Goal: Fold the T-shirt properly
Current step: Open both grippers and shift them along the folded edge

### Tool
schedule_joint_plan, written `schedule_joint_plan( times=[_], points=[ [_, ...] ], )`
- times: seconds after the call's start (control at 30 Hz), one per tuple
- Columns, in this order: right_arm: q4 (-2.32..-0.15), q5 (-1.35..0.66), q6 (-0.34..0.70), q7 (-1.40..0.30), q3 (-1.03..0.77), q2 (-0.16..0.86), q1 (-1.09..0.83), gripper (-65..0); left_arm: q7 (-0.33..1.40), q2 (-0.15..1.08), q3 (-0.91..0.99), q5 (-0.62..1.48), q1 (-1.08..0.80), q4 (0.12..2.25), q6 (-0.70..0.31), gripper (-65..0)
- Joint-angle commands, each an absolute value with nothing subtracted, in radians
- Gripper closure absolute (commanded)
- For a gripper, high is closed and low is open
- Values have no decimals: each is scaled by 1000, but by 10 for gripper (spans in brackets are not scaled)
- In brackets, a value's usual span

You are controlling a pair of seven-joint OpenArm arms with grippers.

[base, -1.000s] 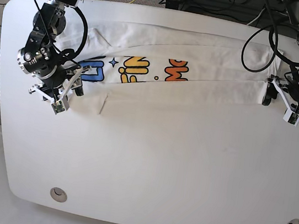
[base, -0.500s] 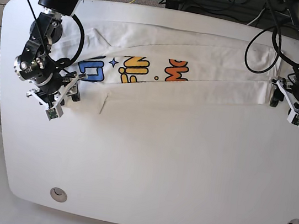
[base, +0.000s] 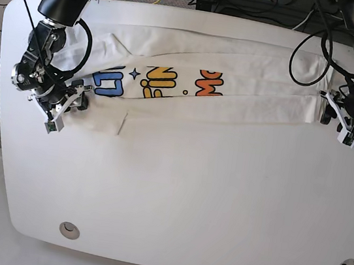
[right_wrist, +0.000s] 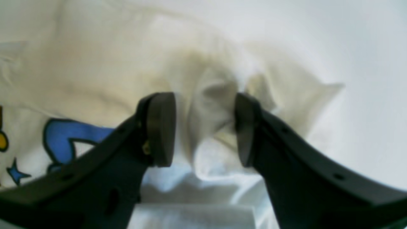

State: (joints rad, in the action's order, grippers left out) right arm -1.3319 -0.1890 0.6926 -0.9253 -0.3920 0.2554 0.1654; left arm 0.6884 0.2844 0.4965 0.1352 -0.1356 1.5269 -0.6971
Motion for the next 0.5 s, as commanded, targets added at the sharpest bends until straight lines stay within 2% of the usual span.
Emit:
schedule_joint_plan(
  times=[0.0,0.17,0.37,0.47],
  points=[
    [-1336,-210,698,-909,-388,270,186,-290,666,297,500,148,-125,1546,-698,-301],
    [-1305,-221,698,-887,-373,257,184,-288,668,298,507,145,-121,1544,-698,-249],
    [-1301,-217,698,-888,-367,219,186,-288,695,295,506,139,-120,1543,-698,-122],
    [-1285,-203,698,-876,-373,174,192,-288,713,299,503,128,-114,1541,-698,-130]
  ],
)
